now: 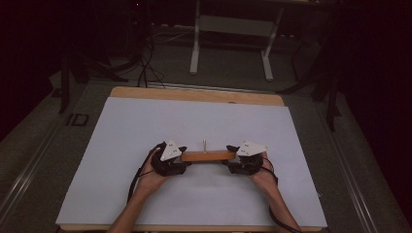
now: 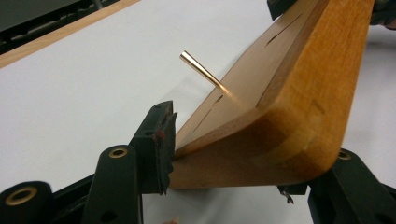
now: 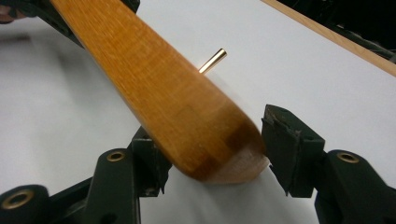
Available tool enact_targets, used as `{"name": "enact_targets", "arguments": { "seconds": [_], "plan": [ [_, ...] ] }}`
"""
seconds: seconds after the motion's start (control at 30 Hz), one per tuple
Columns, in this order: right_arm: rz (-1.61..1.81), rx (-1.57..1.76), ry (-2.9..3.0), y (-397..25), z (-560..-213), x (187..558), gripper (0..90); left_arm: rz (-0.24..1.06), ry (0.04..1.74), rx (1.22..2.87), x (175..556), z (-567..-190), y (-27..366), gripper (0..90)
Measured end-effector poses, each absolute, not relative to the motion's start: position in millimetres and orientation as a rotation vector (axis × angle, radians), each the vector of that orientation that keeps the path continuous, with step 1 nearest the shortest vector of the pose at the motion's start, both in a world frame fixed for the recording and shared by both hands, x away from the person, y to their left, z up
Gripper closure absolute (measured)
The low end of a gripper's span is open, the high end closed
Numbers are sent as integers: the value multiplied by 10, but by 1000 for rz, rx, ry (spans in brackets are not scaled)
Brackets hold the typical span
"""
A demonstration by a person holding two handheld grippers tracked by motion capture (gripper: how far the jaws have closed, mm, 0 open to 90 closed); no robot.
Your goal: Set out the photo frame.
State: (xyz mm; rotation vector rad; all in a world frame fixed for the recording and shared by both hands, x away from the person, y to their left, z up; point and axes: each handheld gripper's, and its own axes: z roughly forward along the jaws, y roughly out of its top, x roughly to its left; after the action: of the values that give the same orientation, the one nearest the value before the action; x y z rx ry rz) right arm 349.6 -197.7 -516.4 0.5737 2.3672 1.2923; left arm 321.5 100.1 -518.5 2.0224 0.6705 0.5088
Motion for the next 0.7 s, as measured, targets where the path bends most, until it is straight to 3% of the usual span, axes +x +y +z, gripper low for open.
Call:
{"name": "enact_targets", "arguments": {
  "seconds": [0.7],
  "plan": [
    [1306,578,2378,-1988,-5164,3512,446,552,644,2046,3214,-5185,989,497]
  ]
}}
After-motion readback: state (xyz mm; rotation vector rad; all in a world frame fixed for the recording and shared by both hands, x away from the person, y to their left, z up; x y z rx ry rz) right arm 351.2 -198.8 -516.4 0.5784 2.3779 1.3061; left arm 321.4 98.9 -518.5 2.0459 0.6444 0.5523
